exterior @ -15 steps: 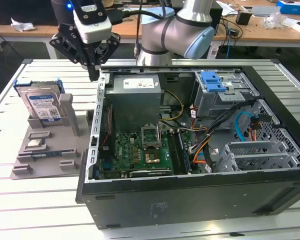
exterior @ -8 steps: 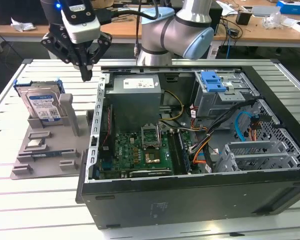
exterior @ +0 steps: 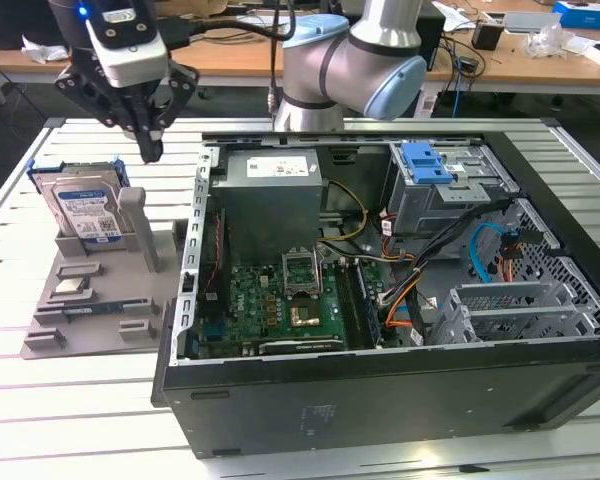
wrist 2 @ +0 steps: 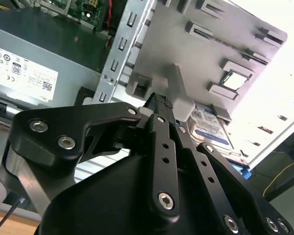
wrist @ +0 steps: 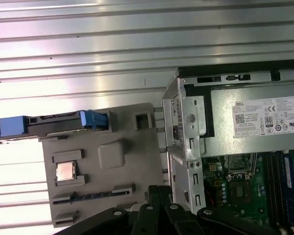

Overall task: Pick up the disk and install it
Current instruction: 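Reach for the disk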

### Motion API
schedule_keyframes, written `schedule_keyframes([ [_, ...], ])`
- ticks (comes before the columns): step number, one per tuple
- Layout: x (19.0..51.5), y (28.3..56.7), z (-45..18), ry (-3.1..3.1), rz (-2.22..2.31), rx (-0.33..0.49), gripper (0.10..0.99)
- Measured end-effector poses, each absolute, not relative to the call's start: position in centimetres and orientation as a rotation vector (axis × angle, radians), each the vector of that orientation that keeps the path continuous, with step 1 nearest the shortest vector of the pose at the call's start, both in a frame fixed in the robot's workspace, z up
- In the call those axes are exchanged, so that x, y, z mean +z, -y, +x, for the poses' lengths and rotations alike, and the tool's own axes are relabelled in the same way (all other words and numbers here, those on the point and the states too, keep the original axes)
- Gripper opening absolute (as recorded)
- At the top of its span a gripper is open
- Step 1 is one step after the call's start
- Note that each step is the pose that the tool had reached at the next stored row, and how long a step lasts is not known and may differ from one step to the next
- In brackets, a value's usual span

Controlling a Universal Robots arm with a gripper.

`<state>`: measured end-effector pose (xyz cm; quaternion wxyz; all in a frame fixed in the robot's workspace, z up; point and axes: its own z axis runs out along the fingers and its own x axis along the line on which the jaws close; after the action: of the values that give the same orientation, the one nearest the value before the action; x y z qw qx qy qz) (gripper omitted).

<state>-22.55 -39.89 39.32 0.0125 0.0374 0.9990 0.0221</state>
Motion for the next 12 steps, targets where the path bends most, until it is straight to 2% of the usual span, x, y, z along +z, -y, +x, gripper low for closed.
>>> schedule_keyframes([
  [12, 39.2, 39.8, -28.2, -3.114, 0.117, 0.069, 0.106],
])
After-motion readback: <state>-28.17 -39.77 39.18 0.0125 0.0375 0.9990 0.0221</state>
